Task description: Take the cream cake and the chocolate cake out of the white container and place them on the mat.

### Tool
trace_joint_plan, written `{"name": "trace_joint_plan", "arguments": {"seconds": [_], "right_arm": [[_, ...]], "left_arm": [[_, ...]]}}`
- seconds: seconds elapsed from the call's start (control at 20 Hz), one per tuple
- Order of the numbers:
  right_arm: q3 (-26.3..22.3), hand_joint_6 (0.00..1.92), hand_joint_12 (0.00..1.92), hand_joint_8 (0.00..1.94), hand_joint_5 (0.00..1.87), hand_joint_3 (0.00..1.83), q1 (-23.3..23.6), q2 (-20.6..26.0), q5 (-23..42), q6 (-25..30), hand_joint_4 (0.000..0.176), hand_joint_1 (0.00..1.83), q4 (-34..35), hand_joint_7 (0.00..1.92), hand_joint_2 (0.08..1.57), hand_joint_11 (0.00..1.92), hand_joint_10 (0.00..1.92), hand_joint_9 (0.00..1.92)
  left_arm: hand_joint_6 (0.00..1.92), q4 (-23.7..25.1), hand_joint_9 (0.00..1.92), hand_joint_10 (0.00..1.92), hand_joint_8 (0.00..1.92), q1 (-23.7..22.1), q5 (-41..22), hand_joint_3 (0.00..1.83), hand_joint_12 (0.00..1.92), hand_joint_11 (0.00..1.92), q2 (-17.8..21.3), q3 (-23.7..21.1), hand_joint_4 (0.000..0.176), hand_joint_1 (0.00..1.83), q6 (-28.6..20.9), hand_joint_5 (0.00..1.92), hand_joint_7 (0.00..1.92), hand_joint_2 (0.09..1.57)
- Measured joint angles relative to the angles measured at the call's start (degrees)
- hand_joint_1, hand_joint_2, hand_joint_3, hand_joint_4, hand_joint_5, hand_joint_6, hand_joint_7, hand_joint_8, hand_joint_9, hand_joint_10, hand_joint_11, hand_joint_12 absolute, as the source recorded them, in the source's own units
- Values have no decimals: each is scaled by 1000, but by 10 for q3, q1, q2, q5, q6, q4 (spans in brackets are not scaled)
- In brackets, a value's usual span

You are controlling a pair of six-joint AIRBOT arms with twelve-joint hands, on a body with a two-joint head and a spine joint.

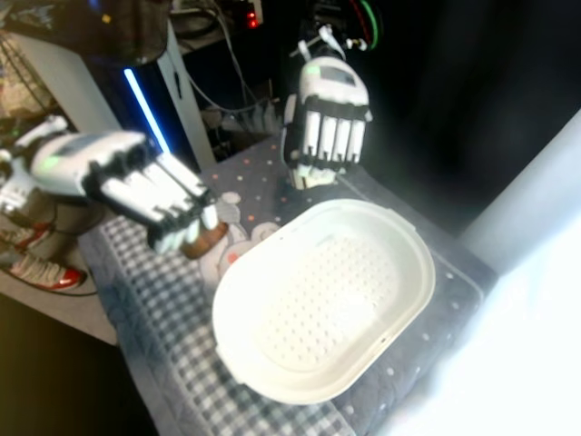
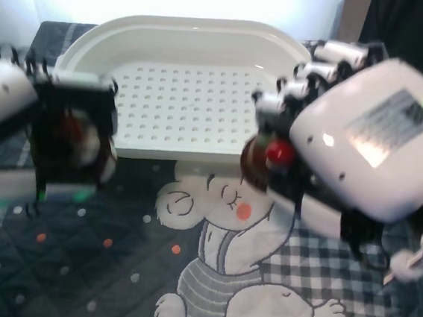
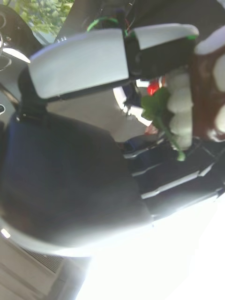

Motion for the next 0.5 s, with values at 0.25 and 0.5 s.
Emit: {"name": "trace_joint_plan", "arguments": {"seconds": [0.25,0.5], "right_arm": [[-24,629,1695,1015,1113,2,-58,-9,3,-2,0,1280,66,1099,1063,507,1245,754],[-33,825,1654,999,1025,2,-103,-23,1,60,0,1260,64,1080,1084,556,1230,769]], "left_arm": [[1434,-18,763,1577,1397,52,24,1,1557,675,-26,-9,0,1321,-35,528,668,1274],[1293,-22,864,1509,1365,75,46,0,1513,773,-47,-3,0,1339,-74,569,735,1239]]}}
